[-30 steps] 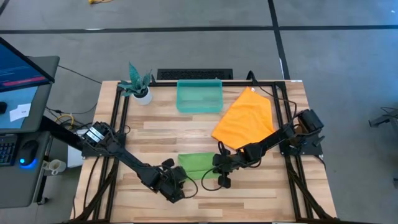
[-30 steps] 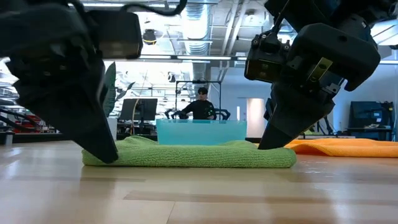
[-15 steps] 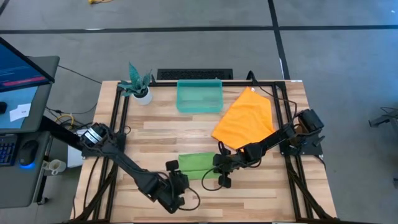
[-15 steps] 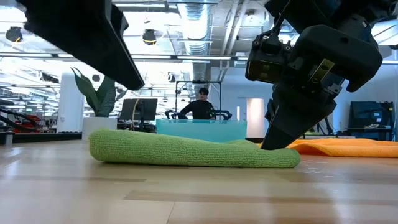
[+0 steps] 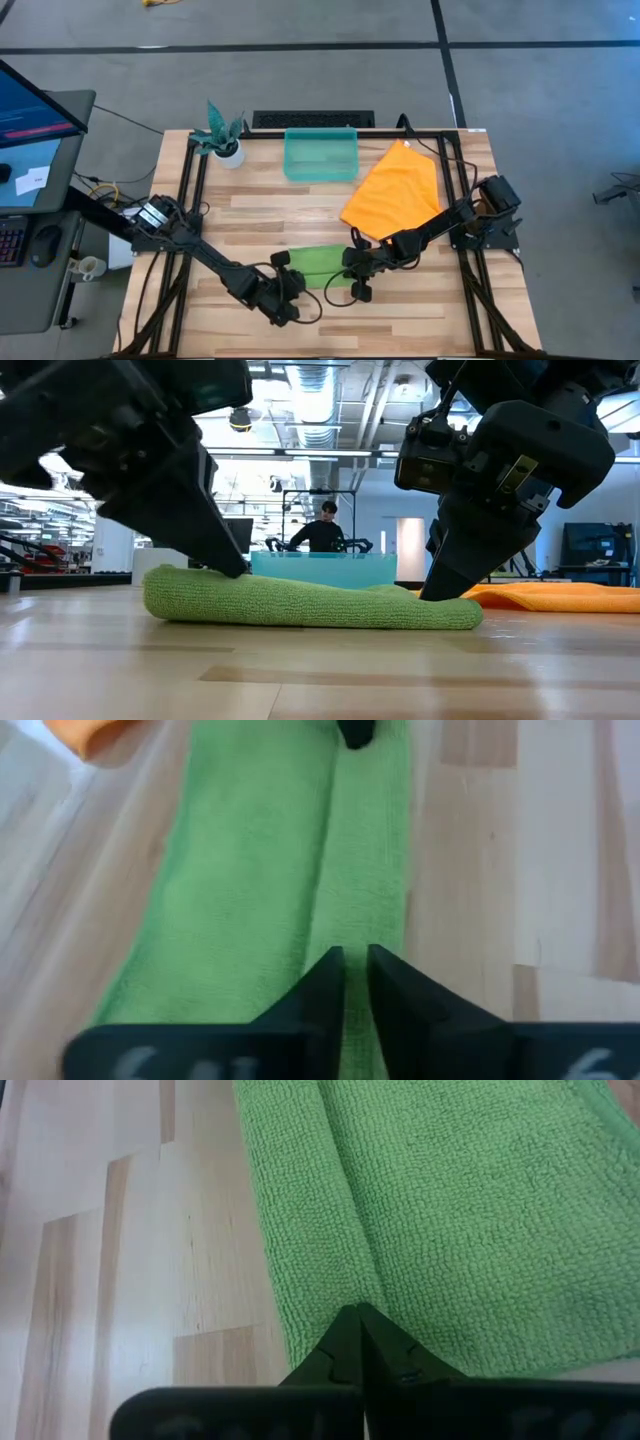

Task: Roll microfiber towels into tight, uniform cylinder then place into a basket
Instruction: Roll the green towel

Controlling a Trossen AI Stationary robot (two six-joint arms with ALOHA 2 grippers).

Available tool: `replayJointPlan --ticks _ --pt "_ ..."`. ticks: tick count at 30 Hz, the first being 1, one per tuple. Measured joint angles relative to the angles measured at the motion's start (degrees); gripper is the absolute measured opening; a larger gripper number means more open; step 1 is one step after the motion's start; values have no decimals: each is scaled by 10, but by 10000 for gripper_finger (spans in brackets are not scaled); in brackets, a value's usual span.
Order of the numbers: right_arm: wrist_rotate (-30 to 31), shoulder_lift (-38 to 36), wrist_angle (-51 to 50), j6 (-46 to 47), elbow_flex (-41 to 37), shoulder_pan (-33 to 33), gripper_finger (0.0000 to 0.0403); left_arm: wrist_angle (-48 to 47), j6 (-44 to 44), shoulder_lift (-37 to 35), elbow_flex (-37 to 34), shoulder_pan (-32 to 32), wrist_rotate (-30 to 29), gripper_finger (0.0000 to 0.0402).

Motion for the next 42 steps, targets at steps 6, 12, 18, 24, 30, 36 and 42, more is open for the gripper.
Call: replayJointPlan --ticks 6,12,18,24,30,36,42 --pt "0 0 0 0 0 0 12 0 -38 -1 -22 2 11 6" --pt "0 0 0 1 0 0 12 6 -91 -2 -49 2 22 3" --pt "0 1 0 2 0 0 20 19 -97 -3 -57 2 34 2" --pt "-9 1 0 26 0 -7 57 19 -106 -3 -57 2 38 0" --pt "-9 1 0 27 0 -7 108 18 -114 -3 -57 3 42 0" --pt "-26 0 0 26 0 -13 147 16 -135 -3 -57 3 51 0" --pt "-58 -4 -2 27 -1 -21 153 15 -136 -3 -57 3 52 0"
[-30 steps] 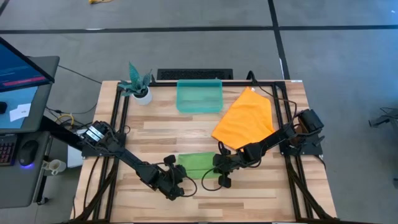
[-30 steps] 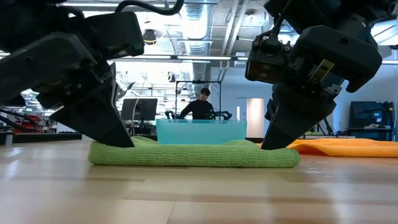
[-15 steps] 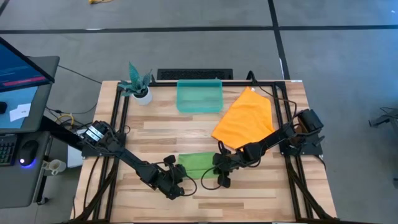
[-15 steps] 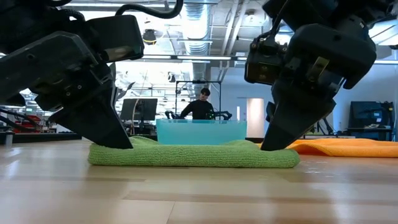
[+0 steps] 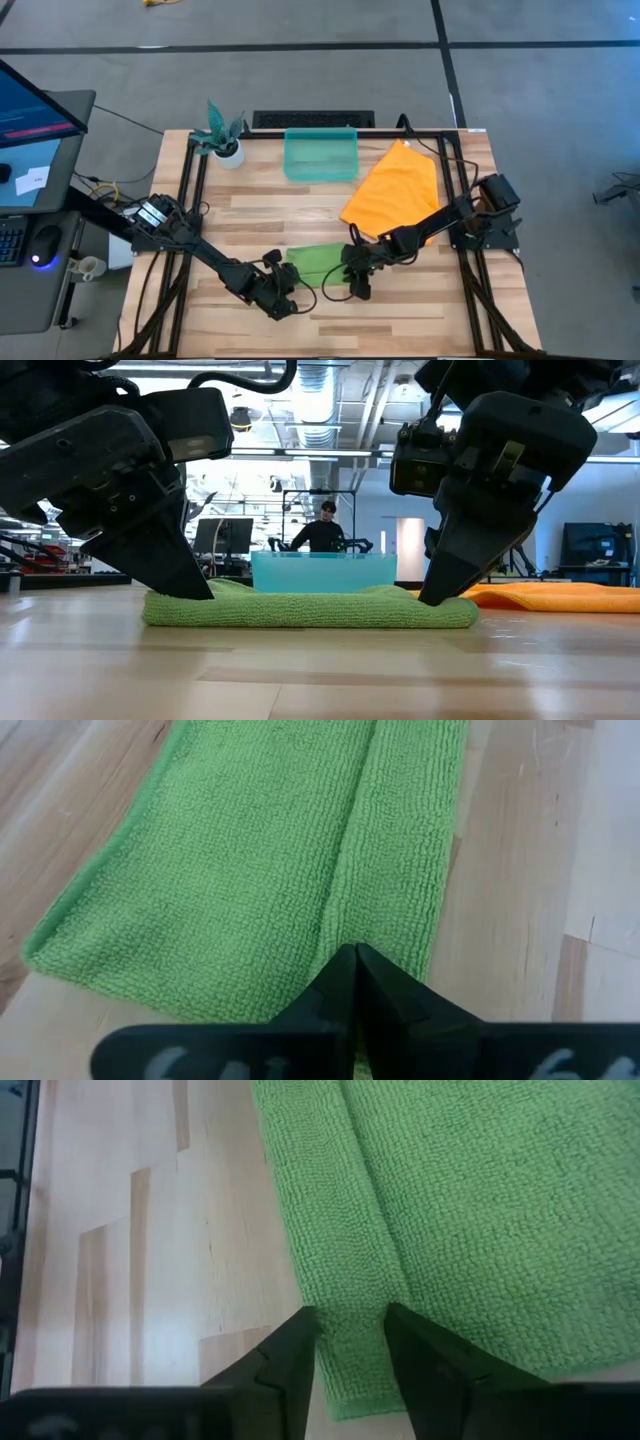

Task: Roll microfiber towels into tight, uniform cylinder then place into a basket
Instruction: Roll the green towel

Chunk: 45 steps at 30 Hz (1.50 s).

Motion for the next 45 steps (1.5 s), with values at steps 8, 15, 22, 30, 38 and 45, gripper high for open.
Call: replayJointPlan --ticks 8,15,22,30,38,45 --pt "-5 -30 -48 -19 -2 -7 136 -1 0 1 0 0 0 0" --pt "14 -92 -111 -43 -2 0 135 -3 0 1 0 -1 0 0" --pt "102 -160 -149 -70 -2 46 136 -3 -1 1 0 -1 0 0" --pt "295 -187 -141 -126 -1 172 133 -2 -1 1 0 -1 2 0" --pt "381 -155 -113 -132 0 233 133 -2 -11 1 0 0 5 0" --pt "372 -101 -84 -164 0 210 145 -3 -15 1 0 0 7 0"
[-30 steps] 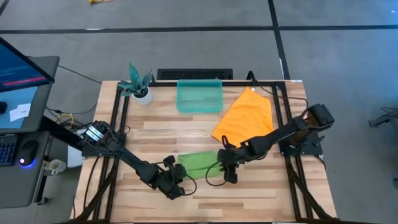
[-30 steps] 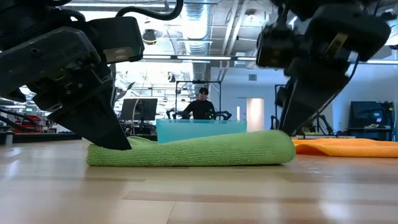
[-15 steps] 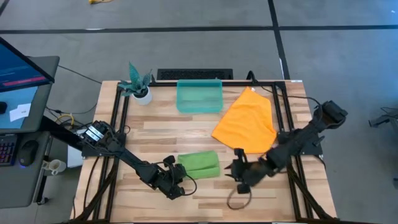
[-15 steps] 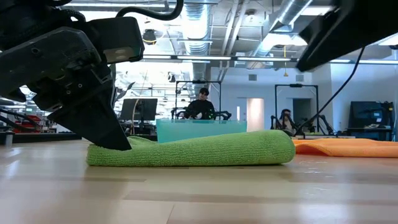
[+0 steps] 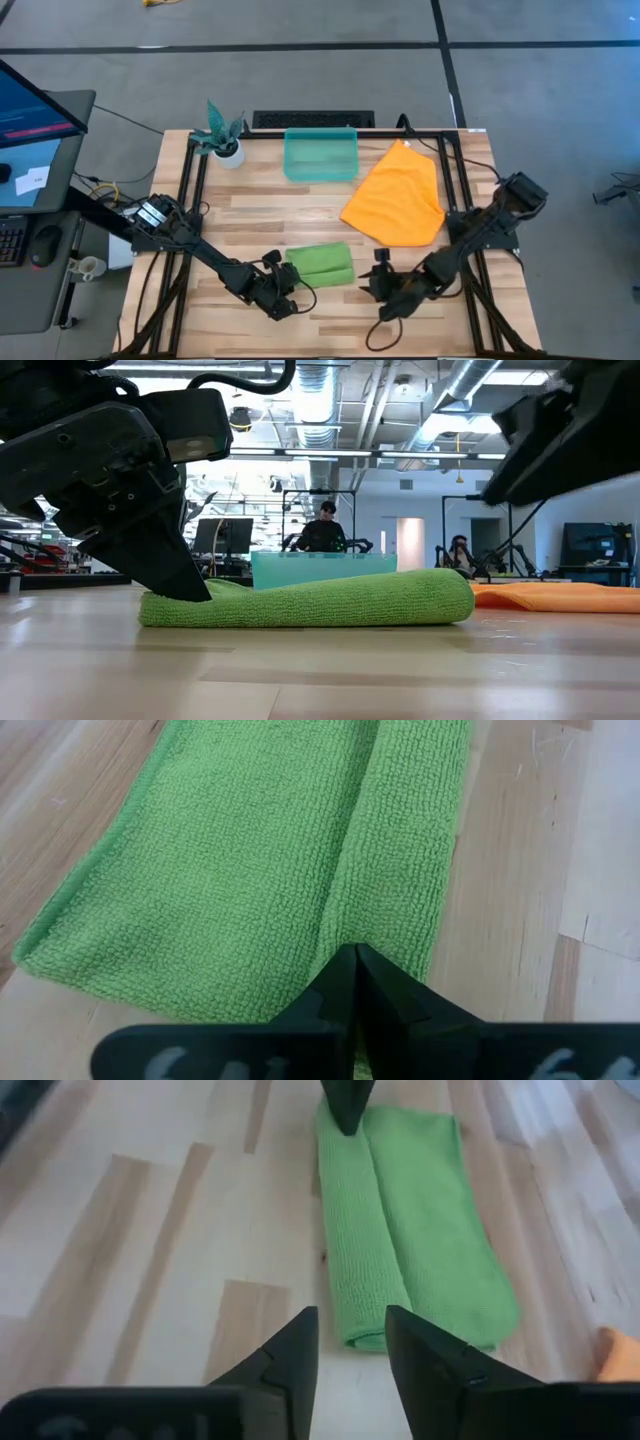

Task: Roll microfiber towels into tight, uniform cylinder then place into a basket
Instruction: Roll the green towel

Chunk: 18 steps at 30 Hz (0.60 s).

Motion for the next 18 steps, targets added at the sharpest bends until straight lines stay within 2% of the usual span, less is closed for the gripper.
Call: replayJointPlan --ticks 10,13,18 --pt "-36 70 107 -156 1 -20 206 0 -1 0 0 0 1 0" --pt "-40 92 114 -176 1 -28 217 0 -1 0 0 0 1 0" --pt "-78 98 118 -177 1 -53 221 0 -1 0 0 0 1 0"
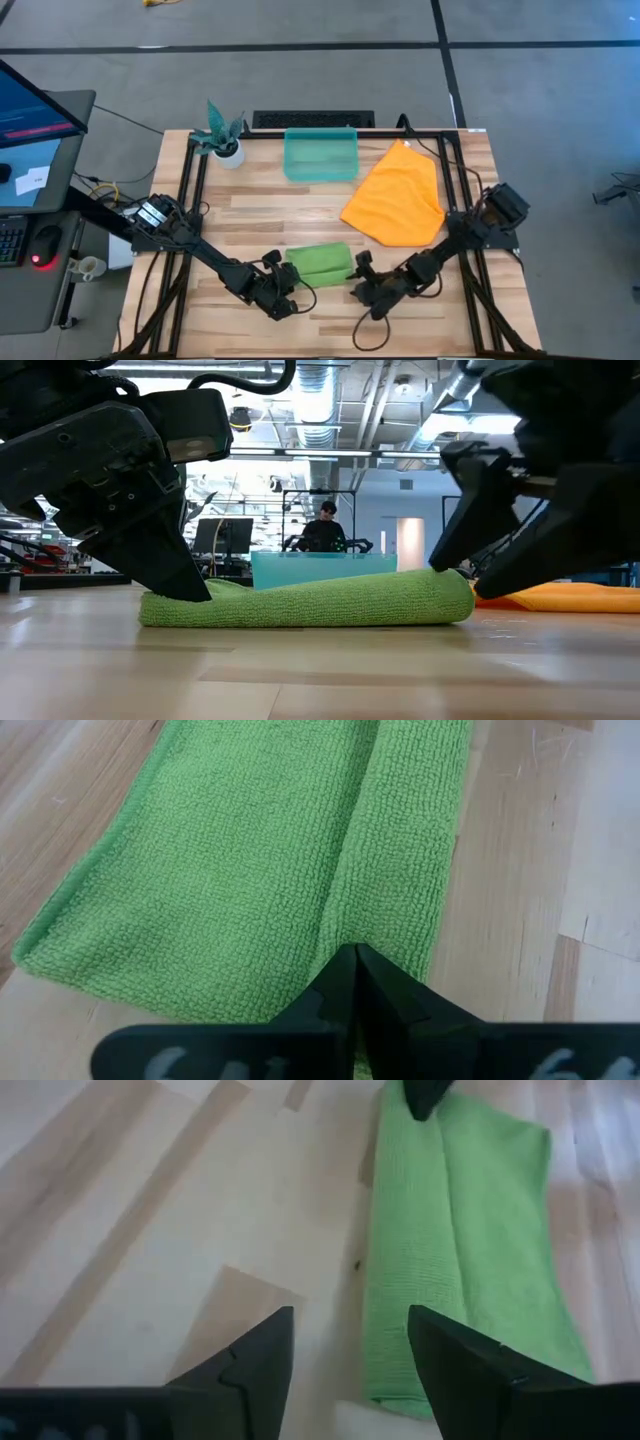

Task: Roll microfiber towels into tight, uniform cylinder then place into a basket
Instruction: Roll the green towel

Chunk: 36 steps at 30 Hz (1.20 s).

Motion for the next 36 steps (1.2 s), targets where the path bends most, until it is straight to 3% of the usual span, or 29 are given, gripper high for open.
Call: replayJointPlan --ticks 14,19,23,29,36 --pt "-91 0 -50 35 0 -67 219 1 -6 0 2 12 5 0" --pt "-89 -2 -66 25 0 -66 219 4 -9 0 2 14 6 0" --pt "-87 -17 -146 17 12 -66 219 6 -13 0 2 14 14 0" --pt "-87 -69 -289 80 34 -71 219 6 -24 0 2 14 18 0" --pt "-87 -108 -204 69 35 -18 219 6 -24 0 2 14 18 0"
